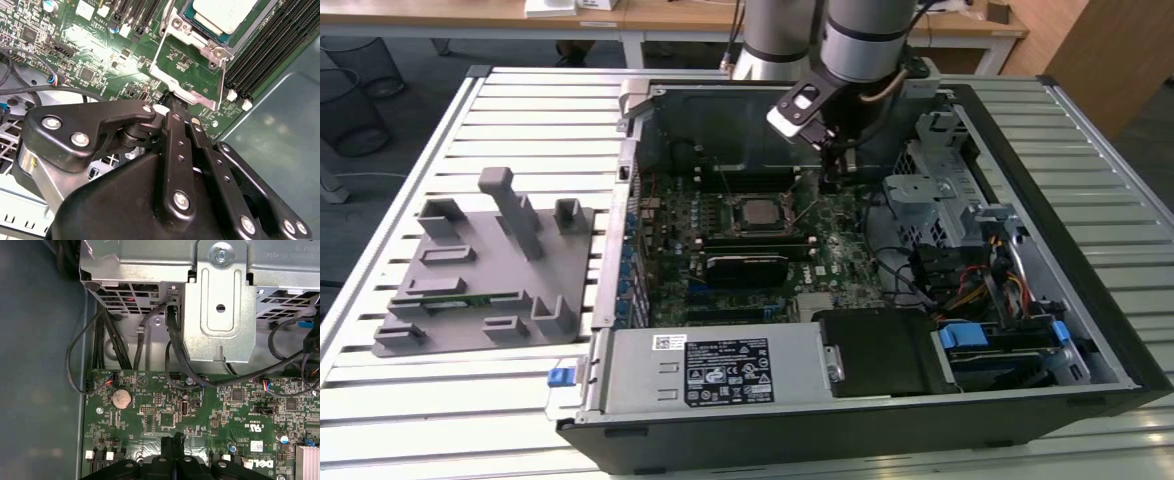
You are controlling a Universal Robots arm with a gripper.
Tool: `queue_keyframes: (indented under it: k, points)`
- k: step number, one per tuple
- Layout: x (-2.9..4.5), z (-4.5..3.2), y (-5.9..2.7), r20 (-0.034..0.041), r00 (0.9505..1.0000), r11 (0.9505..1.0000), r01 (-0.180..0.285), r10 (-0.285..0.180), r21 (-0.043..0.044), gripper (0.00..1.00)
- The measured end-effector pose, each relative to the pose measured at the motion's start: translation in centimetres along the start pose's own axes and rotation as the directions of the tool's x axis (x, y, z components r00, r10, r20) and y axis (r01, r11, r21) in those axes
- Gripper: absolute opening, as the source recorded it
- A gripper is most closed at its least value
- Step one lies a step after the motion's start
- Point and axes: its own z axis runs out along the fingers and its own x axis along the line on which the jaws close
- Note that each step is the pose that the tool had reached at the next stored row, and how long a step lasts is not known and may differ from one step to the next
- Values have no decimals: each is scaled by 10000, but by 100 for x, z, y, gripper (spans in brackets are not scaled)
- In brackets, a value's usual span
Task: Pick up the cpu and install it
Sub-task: 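Close the cpu cover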
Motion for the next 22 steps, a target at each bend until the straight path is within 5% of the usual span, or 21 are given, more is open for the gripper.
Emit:
queue_keyframes:
  k: [22]
  points:
    - [5, 0, -201, 1, 10000, 10000, 0, 0, 0, 11]
